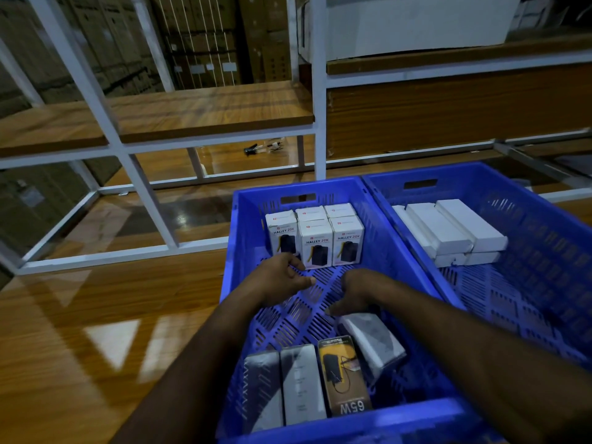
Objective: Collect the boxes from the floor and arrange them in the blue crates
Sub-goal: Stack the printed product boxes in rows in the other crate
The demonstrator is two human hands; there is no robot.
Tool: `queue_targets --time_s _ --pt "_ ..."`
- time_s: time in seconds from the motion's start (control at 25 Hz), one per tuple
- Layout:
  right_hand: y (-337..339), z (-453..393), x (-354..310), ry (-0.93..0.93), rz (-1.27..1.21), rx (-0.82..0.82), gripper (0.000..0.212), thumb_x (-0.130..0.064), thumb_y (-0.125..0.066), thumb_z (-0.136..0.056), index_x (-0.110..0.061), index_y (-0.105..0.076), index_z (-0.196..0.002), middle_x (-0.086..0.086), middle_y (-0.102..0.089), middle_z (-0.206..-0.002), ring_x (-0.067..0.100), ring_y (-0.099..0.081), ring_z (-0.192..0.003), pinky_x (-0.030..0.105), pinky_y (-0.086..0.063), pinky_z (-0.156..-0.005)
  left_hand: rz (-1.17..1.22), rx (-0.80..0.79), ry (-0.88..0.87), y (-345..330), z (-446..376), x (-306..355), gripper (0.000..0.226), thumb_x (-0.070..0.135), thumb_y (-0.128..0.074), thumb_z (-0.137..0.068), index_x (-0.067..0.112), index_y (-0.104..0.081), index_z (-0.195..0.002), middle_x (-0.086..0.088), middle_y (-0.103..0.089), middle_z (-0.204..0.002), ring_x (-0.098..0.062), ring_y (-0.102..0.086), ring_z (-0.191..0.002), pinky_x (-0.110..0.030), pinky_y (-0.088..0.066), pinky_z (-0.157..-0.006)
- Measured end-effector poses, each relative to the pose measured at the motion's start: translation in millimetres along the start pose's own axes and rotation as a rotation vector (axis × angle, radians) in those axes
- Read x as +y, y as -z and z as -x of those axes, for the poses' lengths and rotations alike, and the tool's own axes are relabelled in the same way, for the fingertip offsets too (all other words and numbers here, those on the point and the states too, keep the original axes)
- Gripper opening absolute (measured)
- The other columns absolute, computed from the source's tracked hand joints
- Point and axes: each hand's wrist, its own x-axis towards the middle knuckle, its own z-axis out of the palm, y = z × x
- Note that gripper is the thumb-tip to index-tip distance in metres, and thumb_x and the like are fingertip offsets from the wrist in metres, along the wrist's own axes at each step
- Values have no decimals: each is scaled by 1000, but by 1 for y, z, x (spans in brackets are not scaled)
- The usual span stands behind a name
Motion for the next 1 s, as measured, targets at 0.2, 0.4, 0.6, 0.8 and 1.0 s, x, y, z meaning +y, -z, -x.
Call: queue_targets --time_s 0.2,0.4,0.6,0.8,1.0 --pt "0 -4 -1 -5 -11 55 37 -48 -79 -71 -17 -66 -88 3 -67 -91 20 -63 -75 28 -53 -66 8 17 17 1 -2 -2 40 39 -73 -89 16 -58 -117 -3 -63 -90 -29 -67 -88 -42 -54 -76" --pt "27 -4 3 -12 -444 433 53 -52 -74 -78 -12 -58 -109 8 -63 -104 26 -63 -93 34 -53 -74 105 154 70 3 -4 -4 36 36 -74 -88 14 -61 -113 -1 -62 -81 -23 -65 -79 -34 -49 -67" --pt "46 6 5 2 -1406 485 46 -37 -73 -85 -11 -55 -119 11 -62 -106 23 -64 -80 35 -57 -56 405 163 109 7 0 3 39 38 -72 -90 12 -59 -115 -7 -68 -109 -14 -57 -78 -26 -44 -62" --pt "46 7 3 41 -1599 397 43 -32 -70 -89 -9 -53 -121 11 -62 -98 23 -67 -82 43 -61 -73 561 103 181 11 2 5 41 51 -72 -85 21 -59 -110 -9 -68 -117 -25 -66 -105 -46 -58 -82" --pt "46 12 -3 122 -1650 264 16 -22 -56 -94 -13 -56 -107 14 -61 -105 24 -63 -89 39 -61 -71 879 222 204 14 -2 7 75 37 -78 -83 14 -37 -142 -7 -66 -118 -19 -70 -94 -34 -60 -64"
